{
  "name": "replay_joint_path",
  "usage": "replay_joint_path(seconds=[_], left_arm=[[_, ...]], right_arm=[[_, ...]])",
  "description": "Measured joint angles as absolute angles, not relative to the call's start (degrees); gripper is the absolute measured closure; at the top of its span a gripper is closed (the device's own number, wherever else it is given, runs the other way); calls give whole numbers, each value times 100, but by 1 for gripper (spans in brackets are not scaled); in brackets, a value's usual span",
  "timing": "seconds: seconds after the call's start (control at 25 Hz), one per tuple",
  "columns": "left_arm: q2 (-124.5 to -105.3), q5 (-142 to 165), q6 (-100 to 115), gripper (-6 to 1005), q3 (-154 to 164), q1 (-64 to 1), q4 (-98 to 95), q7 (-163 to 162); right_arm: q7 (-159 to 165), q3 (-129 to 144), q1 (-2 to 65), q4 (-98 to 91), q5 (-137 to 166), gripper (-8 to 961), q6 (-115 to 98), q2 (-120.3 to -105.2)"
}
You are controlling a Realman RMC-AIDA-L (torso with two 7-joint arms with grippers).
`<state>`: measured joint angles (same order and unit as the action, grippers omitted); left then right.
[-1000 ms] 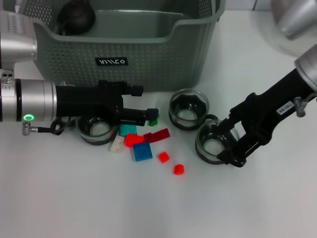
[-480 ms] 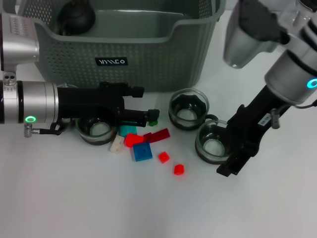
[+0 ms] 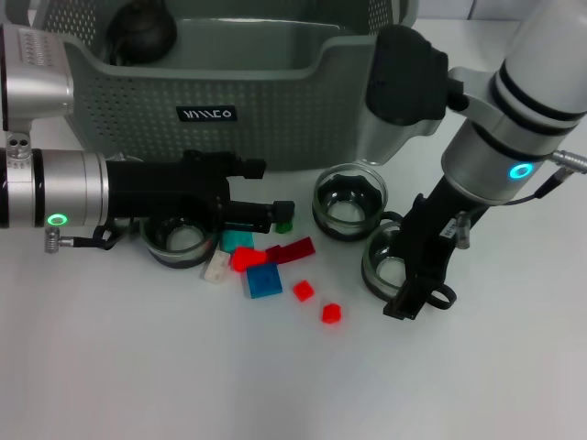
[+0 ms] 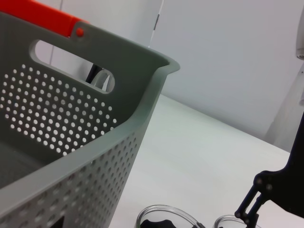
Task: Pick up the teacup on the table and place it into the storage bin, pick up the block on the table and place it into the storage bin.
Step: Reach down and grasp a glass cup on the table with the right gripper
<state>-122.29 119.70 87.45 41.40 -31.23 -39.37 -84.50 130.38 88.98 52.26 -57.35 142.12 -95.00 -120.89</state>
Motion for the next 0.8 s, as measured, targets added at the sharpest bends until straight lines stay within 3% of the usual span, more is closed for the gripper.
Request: replay_joint_path(seconds=[0.8], left_arm=[[-12225, 11961, 8718, 137, 4120, -3094, -3924, -8384]], right_arm=[[13254, 10034, 5205, -5723, 14166, 37, -8875, -12126]])
